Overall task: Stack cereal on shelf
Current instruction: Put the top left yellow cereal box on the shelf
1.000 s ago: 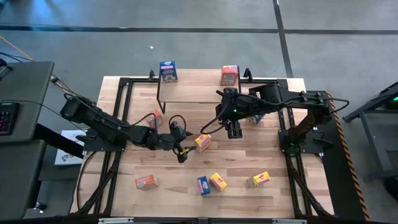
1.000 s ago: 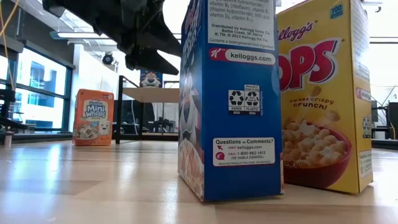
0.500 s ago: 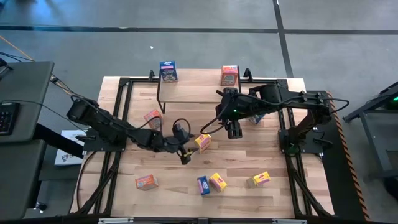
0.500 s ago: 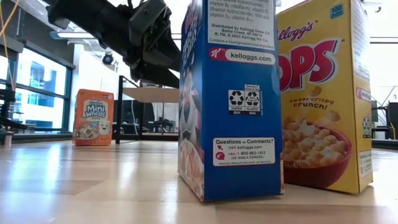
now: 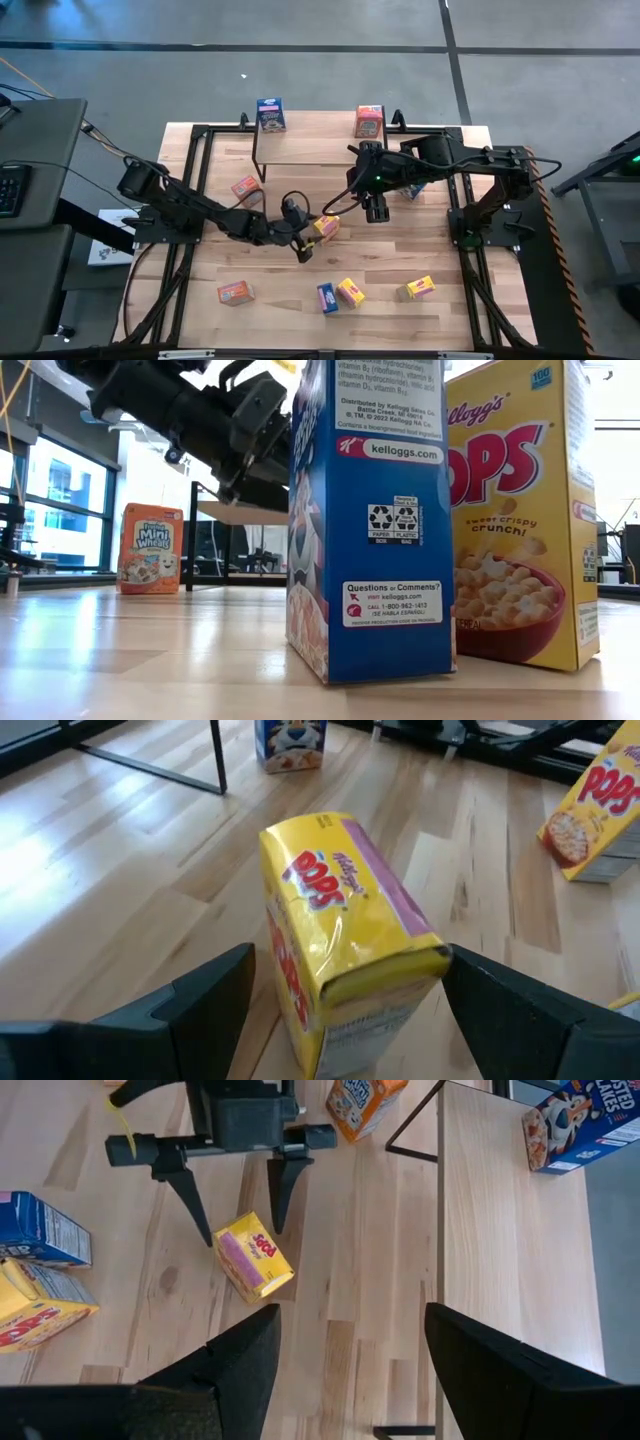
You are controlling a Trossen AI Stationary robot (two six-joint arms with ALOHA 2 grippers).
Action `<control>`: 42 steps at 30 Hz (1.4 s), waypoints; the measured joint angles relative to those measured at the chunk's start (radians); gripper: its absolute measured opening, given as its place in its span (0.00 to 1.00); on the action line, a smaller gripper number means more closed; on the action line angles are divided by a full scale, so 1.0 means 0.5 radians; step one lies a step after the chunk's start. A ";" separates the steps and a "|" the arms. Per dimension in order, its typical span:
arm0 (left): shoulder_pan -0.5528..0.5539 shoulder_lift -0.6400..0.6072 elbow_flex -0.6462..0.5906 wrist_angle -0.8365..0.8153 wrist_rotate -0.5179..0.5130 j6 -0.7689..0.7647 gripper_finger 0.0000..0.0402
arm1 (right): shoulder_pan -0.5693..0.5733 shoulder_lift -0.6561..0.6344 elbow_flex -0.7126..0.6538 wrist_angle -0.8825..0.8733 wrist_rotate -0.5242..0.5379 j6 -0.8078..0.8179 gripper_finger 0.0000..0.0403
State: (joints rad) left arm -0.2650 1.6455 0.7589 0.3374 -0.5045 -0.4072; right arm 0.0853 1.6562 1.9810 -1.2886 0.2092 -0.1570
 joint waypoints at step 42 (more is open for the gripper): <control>0.008 0.058 0.000 0.059 -0.003 0.133 0.44 | 0.000 0.000 0.000 0.000 0.003 0.000 0.60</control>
State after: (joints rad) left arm -0.2611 1.6747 0.7589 0.3667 -0.5060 -0.3408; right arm 0.0853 1.6562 1.9809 -1.2888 0.2108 -0.1570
